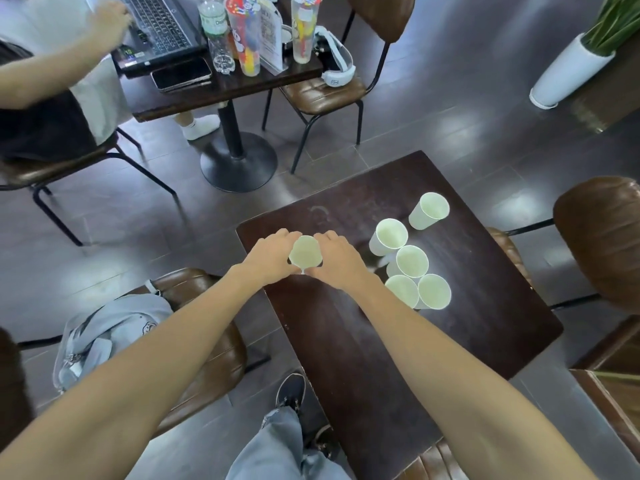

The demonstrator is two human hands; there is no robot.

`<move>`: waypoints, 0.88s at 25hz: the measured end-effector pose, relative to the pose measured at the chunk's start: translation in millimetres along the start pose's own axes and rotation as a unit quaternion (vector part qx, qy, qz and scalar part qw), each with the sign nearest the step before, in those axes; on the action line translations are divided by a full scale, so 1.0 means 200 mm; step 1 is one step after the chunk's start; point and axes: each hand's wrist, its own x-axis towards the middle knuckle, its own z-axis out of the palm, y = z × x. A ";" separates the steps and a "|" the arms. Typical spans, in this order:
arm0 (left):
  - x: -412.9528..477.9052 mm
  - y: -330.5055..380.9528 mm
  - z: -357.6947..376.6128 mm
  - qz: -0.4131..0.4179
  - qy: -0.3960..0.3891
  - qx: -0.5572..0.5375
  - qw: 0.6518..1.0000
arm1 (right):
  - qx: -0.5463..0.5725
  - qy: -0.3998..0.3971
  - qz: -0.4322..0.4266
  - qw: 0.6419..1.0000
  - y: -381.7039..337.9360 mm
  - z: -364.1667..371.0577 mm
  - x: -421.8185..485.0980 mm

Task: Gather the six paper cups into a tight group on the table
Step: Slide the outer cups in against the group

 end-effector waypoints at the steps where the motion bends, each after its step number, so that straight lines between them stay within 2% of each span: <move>1: 0.00 0.01 0.00 0.008 -0.002 0.008 1.000 | -0.017 0.010 -0.002 1.000 0.01 0.00 0.00; 5: 0.02 0.10 -0.01 0.053 -0.021 0.045 0.997 | -0.083 0.059 0.007 0.995 0.10 0.00 -0.06; 10: 0.08 0.29 -0.02 0.112 -0.036 0.070 0.991 | -0.091 0.119 0.061 0.987 0.27 -0.02 -0.18; 14: 0.12 0.43 0.03 0.138 -0.052 0.063 0.987 | -0.112 0.114 0.098 0.982 0.39 -0.04 -0.27; 22: 0.17 0.55 0.13 0.133 -0.079 0.064 0.986 | -0.108 0.107 0.169 0.974 0.44 0.03 -0.34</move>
